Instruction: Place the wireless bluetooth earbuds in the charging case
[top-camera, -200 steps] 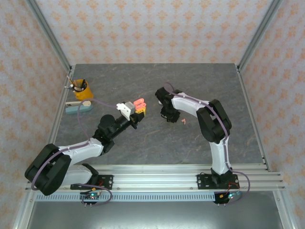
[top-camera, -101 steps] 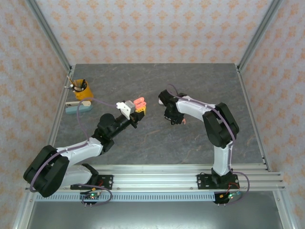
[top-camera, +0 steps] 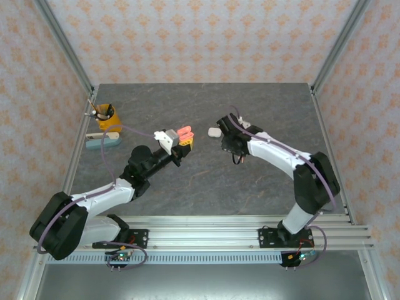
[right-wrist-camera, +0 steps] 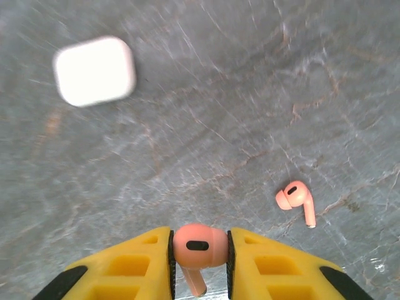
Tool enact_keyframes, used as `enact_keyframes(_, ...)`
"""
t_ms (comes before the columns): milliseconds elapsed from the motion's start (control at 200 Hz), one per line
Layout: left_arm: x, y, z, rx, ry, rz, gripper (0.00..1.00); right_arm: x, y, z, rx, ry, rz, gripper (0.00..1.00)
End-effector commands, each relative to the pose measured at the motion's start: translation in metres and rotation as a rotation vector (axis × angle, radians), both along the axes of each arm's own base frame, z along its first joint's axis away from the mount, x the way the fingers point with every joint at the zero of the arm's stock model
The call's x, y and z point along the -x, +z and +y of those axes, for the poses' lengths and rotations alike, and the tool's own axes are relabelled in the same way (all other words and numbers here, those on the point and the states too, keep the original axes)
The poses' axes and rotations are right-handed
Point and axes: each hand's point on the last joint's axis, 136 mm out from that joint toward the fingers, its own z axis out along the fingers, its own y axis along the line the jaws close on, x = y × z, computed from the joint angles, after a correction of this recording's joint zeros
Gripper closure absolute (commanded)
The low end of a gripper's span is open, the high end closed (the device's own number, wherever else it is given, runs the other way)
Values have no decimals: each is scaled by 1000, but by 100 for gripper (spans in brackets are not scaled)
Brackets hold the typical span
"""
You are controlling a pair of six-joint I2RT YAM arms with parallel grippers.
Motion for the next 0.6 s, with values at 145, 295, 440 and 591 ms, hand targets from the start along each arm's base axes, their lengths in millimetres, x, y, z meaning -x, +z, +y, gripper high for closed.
enact_keyframes(145,7,31,-16,10,-88,-57,100,-12,92,-3,-25,91,-301,74)
enact_keyframes(295,6,38,-23,16,-123,-57,100,-9,142,0,-81,147,-430,74)
enact_keyframes(440,3,46,-32,32,-152,-61,100,-1,185,5,-149,204,-541,74)
enact_keyframes(591,3,57,-46,40,-193,-77,100,8,225,13,-224,278,-651,74)
